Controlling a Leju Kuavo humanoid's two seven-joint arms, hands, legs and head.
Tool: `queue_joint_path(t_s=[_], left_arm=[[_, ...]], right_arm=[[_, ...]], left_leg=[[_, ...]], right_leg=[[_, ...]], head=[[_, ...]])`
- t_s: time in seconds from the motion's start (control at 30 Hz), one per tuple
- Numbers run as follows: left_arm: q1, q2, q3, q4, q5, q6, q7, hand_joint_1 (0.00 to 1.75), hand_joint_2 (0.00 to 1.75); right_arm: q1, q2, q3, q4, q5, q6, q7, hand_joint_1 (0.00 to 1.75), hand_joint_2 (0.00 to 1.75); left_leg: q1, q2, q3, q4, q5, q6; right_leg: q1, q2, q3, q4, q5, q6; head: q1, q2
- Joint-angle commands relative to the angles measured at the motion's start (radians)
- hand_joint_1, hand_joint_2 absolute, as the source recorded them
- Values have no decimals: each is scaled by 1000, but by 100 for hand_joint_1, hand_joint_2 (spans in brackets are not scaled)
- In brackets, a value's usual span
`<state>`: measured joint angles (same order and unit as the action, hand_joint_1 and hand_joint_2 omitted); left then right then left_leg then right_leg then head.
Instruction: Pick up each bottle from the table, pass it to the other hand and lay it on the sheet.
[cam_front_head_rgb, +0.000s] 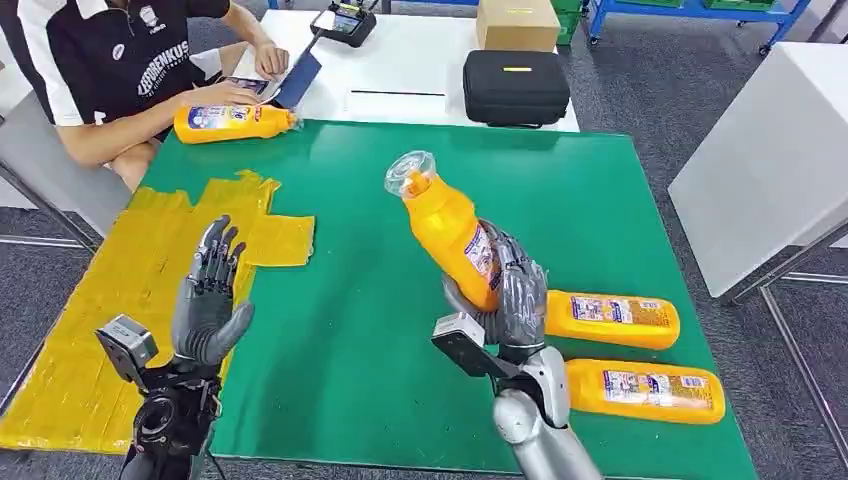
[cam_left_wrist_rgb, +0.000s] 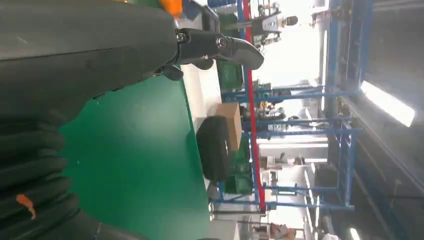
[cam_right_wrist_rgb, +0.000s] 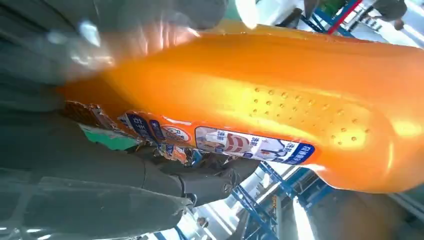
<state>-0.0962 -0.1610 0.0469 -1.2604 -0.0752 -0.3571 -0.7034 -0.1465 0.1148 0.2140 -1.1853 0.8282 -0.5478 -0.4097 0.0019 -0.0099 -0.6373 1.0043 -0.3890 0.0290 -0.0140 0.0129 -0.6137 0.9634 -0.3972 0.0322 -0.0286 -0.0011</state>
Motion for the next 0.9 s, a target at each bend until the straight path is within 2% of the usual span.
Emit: queue_joint_path(t_s=[0.03,0.13,0.2,0.4,0.63,0.67,0.73,0.9], left_arm=[[-50,5,-20,85,-2,-6,5,0,175],[-79,10,-46,137,-26,-6,31,0,175],[-112,3,-74,175,-3,-41,121,0,175],[-183,0,-186,194,23,-31,177,0,175],[-278,-17,-284,308,63,-4,193,0,175],[-283,-20,-285,317,68,-5,195,0,175],[-297,-24,-287,341,78,-7,198,0,175],[-326,-36,-308,389,89,-11,192,0,175]], right_arm=[[-5,19,-39,-2,-13,3,-10,175,175],[0,27,-43,10,-50,29,-29,175,175],[-9,37,-37,45,-114,77,-70,175,175],[-43,60,22,148,-208,168,-136,175,175],[-88,89,108,236,-243,210,-147,175,175],[-88,91,115,238,-239,210,-148,175,175],[-92,96,131,249,-234,210,-147,175,175],[-107,112,169,287,-231,214,-141,175,175]], left_leg=[[0,0,7,0,-3,-2],[0,-1,5,-1,-2,-2],[0,-2,5,-1,-2,-1],[0,-1,5,0,-2,-1],[0,-1,6,-1,-2,-2],[0,-1,3,-1,0,-1],[0,0,7,-1,-2,-2],[0,0,5,-1,-2,-1]], right_leg=[[0,-2,6,1,-4,-2],[0,-3,5,0,-3,-2],[0,-3,5,0,-3,-1],[0,-3,5,0,-2,-1],[0,-3,7,0,-3,-2],[0,-2,3,0,-1,-1],[0,-2,7,0,-3,-2],[0,-1,5,0,-2,-2]], head=[[0,0],[0,0],[0,0],[0,0],[0,0],[0,0],[0,0],[0,0]])
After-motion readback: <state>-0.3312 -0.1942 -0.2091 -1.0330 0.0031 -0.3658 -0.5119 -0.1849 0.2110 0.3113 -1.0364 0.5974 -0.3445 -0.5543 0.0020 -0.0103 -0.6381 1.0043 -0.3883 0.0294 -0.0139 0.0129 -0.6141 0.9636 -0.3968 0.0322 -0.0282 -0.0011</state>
